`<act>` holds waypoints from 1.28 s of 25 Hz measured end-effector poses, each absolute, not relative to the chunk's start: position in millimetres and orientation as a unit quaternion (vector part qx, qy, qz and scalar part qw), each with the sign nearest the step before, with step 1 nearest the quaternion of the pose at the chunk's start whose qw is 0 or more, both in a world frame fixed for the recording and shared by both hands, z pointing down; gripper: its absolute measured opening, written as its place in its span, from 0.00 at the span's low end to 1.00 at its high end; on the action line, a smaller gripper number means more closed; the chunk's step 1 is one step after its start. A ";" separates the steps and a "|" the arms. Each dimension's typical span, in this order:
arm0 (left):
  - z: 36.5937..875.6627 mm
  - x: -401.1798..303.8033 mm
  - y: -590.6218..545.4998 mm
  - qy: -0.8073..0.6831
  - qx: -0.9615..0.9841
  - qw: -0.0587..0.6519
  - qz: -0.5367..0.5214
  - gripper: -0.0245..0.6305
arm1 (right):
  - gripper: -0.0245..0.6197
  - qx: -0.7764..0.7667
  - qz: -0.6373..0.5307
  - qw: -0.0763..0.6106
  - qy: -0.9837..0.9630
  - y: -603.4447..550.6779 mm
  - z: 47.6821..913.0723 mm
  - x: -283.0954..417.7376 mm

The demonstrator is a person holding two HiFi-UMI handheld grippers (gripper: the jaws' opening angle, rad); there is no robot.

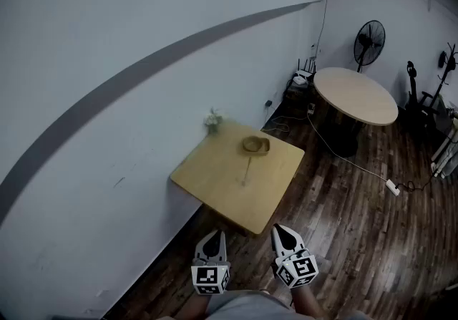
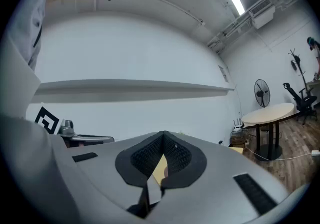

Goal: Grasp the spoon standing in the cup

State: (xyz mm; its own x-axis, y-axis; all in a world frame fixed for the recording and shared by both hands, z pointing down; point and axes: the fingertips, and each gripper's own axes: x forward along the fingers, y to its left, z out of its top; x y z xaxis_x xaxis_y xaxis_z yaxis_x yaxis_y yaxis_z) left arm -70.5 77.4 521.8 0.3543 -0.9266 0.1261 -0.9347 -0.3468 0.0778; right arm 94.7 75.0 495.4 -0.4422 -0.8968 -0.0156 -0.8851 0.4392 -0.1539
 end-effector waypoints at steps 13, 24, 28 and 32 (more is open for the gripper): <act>521.4 -40.5 67.0 -0.578 0.813 0.064 0.032 0.04 | 0.04 -0.502 -0.057 0.046 0.862 61.8 495.4 119.2; 524.1 14.8 81.9 -0.577 0.813 0.067 0.037 0.04 | 0.04 -0.471 -0.042 0.032 0.881 66.9 498.9 146.6; 527.5 28.7 84.7 -0.570 0.817 0.070 0.048 0.04 | 0.04 -0.465 -0.048 0.034 0.883 68.9 501.9 151.4; 525.0 33.1 75.5 -0.567 0.820 0.066 0.048 0.04 | 0.04 -0.467 -0.056 0.034 0.882 61.0 506.5 155.1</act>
State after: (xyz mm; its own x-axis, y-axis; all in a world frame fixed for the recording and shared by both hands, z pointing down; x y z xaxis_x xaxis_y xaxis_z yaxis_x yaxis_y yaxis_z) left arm 33.1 75.5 525.0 0.3532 -0.9229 0.1536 -0.9356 -0.3491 0.0536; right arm 155.1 61.0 506.5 -0.5607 -0.8280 -0.0075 -0.8204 0.5568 -0.1304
